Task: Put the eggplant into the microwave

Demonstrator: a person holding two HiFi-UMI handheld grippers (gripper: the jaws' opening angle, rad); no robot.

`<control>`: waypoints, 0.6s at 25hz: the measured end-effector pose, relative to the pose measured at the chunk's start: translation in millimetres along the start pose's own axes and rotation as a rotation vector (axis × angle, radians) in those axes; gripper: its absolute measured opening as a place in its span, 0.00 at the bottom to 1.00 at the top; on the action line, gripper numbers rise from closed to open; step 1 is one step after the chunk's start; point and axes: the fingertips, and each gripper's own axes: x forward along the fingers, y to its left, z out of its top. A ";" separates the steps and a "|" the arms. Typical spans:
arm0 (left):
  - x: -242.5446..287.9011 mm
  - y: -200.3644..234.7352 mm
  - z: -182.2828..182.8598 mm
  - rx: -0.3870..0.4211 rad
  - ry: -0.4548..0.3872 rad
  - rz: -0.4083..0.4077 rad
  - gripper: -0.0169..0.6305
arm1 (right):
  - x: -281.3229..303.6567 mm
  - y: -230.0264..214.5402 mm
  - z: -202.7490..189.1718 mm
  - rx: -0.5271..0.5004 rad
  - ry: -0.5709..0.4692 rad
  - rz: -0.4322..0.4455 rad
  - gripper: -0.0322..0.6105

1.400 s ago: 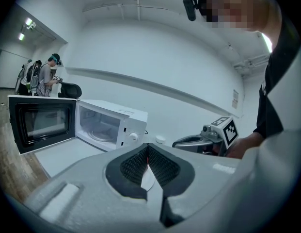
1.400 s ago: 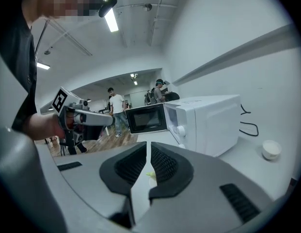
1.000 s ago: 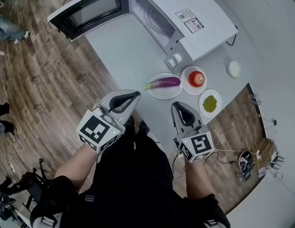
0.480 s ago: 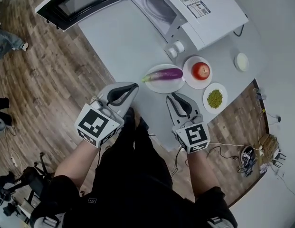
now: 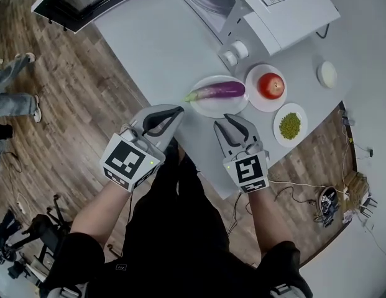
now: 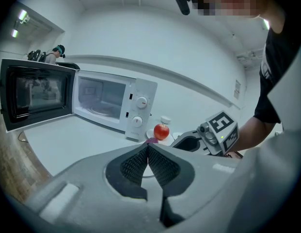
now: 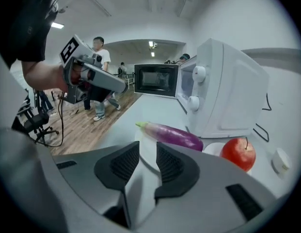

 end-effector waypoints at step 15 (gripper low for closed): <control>5.1 13.9 -11.7 -0.024 -0.004 0.021 0.04 | 33.1 1.4 -30.3 -0.324 0.178 0.012 0.27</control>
